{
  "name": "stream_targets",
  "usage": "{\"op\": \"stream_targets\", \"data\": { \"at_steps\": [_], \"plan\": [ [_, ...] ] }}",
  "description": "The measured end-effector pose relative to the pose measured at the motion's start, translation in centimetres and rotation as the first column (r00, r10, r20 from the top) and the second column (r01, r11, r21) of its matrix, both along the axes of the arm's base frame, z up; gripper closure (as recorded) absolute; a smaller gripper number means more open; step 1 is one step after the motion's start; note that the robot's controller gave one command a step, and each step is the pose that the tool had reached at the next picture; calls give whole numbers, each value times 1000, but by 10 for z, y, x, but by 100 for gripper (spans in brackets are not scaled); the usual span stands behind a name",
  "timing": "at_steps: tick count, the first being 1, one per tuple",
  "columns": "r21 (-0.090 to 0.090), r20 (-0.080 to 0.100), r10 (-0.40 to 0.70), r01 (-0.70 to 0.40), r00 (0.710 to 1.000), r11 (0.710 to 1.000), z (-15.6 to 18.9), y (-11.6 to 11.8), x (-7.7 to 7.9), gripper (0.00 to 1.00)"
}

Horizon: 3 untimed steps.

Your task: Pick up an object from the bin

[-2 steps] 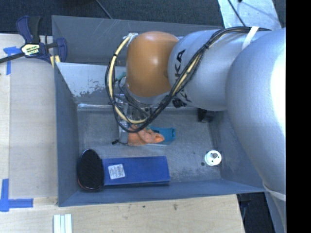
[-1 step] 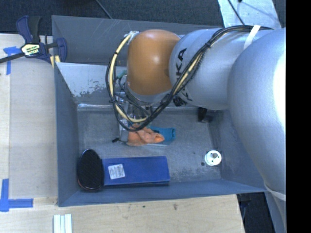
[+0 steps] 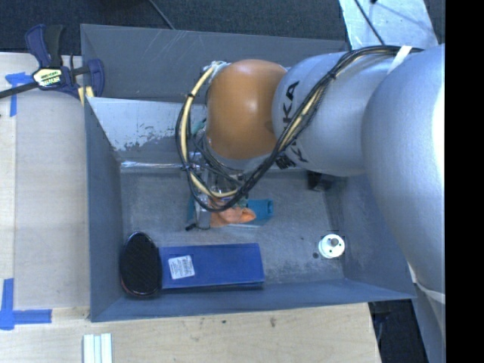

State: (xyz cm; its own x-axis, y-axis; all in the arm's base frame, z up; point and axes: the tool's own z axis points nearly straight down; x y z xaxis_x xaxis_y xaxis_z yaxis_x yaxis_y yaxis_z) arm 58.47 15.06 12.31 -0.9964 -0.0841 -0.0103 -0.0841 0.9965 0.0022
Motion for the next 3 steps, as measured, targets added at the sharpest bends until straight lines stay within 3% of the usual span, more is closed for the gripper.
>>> {"op": "stream_targets", "data": {
  "at_steps": [1, 2, 3],
  "plan": [
    [-5, -10, 98, -98, 995, 995, -33, -38, -9, 0],
    [-1, 1, 115, -115, 993, 993, -50, -45, -18, 100],
    [-1, 1, 115, -115, 993, 993, -50, -45, -18, 100]
  ]
}}
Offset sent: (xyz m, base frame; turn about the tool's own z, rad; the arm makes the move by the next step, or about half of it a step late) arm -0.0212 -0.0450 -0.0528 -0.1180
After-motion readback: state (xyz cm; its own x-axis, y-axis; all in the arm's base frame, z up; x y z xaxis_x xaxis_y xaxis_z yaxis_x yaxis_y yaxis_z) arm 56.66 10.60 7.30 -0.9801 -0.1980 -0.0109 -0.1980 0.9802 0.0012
